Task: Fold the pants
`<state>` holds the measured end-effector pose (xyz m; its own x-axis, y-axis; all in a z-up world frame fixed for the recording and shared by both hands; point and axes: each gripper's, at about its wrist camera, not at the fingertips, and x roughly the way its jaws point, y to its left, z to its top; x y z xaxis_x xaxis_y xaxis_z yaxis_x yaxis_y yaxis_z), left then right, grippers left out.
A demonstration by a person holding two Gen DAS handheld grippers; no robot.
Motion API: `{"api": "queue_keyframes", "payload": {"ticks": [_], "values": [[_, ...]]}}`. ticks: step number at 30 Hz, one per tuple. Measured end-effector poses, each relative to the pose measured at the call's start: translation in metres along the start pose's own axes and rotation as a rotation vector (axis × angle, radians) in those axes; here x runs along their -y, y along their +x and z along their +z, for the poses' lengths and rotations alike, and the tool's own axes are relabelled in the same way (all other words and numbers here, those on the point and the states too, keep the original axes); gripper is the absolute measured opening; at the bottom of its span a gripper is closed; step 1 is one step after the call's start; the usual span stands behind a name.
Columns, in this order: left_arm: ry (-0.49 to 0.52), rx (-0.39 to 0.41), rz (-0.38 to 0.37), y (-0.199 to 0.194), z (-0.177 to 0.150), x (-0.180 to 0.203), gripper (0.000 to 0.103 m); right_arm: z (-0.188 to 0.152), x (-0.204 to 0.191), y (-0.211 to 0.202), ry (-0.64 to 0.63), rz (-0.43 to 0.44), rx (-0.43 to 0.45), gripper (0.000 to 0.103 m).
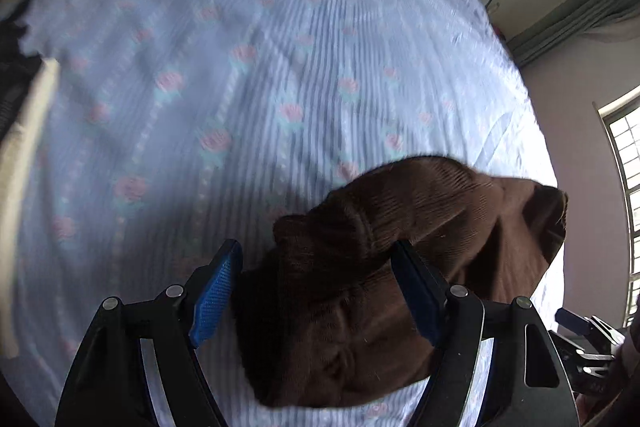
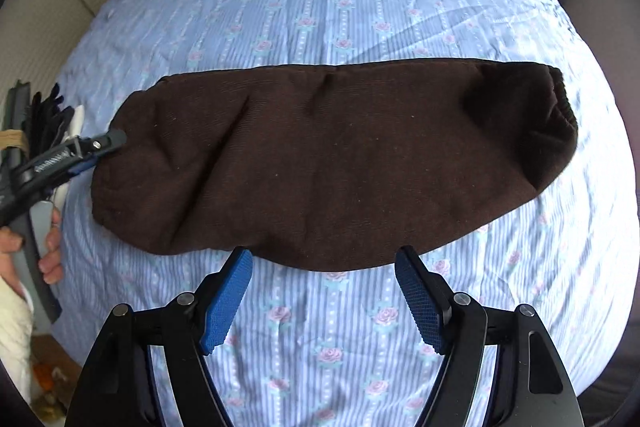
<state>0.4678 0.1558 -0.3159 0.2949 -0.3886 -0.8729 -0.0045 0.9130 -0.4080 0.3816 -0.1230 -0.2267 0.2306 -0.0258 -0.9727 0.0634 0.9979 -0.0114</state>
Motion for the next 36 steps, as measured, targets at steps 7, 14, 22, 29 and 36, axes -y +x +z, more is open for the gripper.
{"api": "queue_keyframes", "payload": {"ticks": [7, 14, 22, 29, 36], "values": [[-0.04, 0.023, -0.023, -0.024, -0.004, 0.011, 0.03, -0.013, 0.012, -0.005, 0.039, -0.037, -0.021, 0.074], [-0.096, -0.016, 0.029, -0.061, -0.033, 0.001, 0.029, -0.025, 0.016, -0.016, 0.047, -0.005, -0.021, 0.074], [0.012, -0.05, 0.251, -0.005, -0.008, 0.006, 0.034, -0.019, 0.008, -0.003, -0.014, -0.062, -0.021, 0.074], [0.206, 0.036, 0.387, -0.053, -0.023, 0.028, 0.074, -0.025, 0.037, 0.001, 0.061, -0.034, -0.027, 0.074], [0.032, 0.094, 0.18, -0.096, -0.096, 0.03, 0.089, -0.049, 0.058, -0.001, 0.055, 0.03, -0.039, 0.074]]}}
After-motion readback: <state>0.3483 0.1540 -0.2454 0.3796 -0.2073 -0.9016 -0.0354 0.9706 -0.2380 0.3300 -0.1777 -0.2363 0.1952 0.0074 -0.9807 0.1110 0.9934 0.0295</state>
